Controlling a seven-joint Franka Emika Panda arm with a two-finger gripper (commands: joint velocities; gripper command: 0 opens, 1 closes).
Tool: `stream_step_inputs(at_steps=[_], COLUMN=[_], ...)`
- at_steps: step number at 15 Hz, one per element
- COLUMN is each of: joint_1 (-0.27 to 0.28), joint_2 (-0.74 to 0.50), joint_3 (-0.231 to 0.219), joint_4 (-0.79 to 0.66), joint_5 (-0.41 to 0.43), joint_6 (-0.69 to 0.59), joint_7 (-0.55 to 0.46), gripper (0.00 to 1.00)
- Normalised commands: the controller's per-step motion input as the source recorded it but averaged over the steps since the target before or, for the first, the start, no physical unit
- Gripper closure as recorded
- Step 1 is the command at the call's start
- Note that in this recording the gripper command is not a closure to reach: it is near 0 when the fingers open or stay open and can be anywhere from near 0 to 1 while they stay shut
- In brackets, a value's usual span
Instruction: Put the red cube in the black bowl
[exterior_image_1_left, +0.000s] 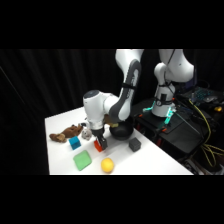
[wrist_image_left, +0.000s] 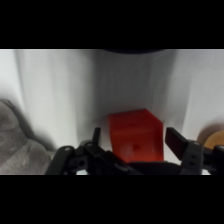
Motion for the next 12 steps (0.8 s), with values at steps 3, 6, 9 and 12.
stream_step_inputs(at_steps=[3, 6, 9, 12], joint_1=[-0.049, 0.081, 0.17, 0.102], joint_2=[-0.03, -0.24, -0.43, -0.61], joint_3=[0.055, -0.021, -0.111, -0.091], joint_4=[0.02, -0.15, -0.25, -0.26], joint_5=[0.113, 0.052, 0.007, 0.024], joint_6=[0.14, 0.0, -0.17, -0.39], joint_7=[-0.02, 0.13, 0.25, 0.19], gripper=[1.0, 1.0, 1.0, 1.0])
